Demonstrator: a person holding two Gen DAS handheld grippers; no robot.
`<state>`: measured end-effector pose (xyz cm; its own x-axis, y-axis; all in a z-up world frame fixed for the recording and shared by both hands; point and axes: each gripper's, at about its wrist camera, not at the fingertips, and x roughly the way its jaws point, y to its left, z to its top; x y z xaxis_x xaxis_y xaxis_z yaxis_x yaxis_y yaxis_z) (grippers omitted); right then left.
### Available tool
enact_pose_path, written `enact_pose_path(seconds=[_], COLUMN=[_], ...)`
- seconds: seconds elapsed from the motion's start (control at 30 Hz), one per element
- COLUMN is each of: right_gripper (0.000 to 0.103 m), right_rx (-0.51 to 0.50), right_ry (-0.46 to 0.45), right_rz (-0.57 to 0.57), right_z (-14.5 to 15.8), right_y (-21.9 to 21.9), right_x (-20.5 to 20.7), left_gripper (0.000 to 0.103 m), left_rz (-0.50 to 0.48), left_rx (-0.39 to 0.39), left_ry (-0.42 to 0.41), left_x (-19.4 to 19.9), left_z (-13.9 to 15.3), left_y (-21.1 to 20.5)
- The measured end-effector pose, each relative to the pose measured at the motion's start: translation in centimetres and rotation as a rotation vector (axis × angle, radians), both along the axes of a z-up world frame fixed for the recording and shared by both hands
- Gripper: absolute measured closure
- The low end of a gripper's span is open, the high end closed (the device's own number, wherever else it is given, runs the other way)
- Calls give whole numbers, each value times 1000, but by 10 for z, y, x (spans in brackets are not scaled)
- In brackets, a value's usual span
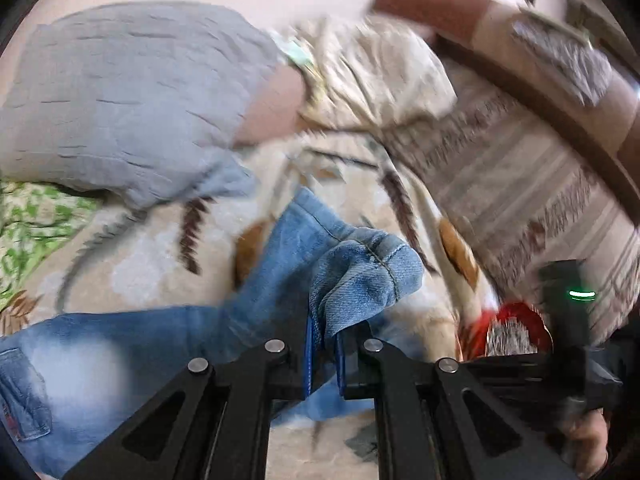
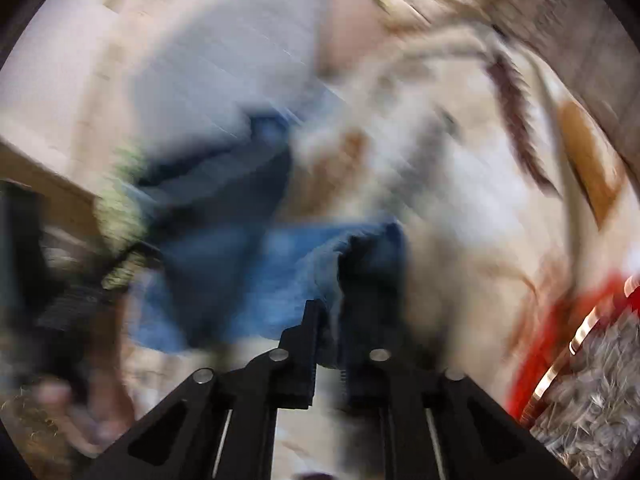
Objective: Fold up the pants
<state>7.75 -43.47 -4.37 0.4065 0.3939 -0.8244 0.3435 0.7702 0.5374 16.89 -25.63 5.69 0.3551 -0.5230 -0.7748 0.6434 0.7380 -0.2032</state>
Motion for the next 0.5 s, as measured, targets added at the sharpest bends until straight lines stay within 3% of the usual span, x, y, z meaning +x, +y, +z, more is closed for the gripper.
enact_pose_path(seconds=[0.03, 0.1, 0.17, 0.2, 0.3, 0.43, 0.5], right_gripper=[89, 80, 19, 14, 14, 14, 14], right_rx=[67, 113, 51, 30, 71, 161, 174], right_ry=[18, -70, -161, -191, -203, -154, -140], right_rz=[-25, -123, -190, -202, -193, -159, -171], right_z=[-9, 2, 23, 29, 30, 17, 14], right_y=[-9, -28, -38, -41, -42, -39, -35], right_x=[-1, -9, -18, -21, -19, -4, 1], left_gripper=[93, 92, 84, 74, 51, 39, 29], left_rz=[-32, -77, -124, -139, -176, -217, -228], left_rx=[30, 77, 127, 144, 172, 169, 204], left_ry=[26, 60, 77, 70, 9, -73, -149], left_x=[-3, -7, -16, -21, -40, -60, -68], left_z=[-14, -34, -52, -57, -58, -52, -51], left_y=[-10, -21, -26, -25, -16, -2, -9])
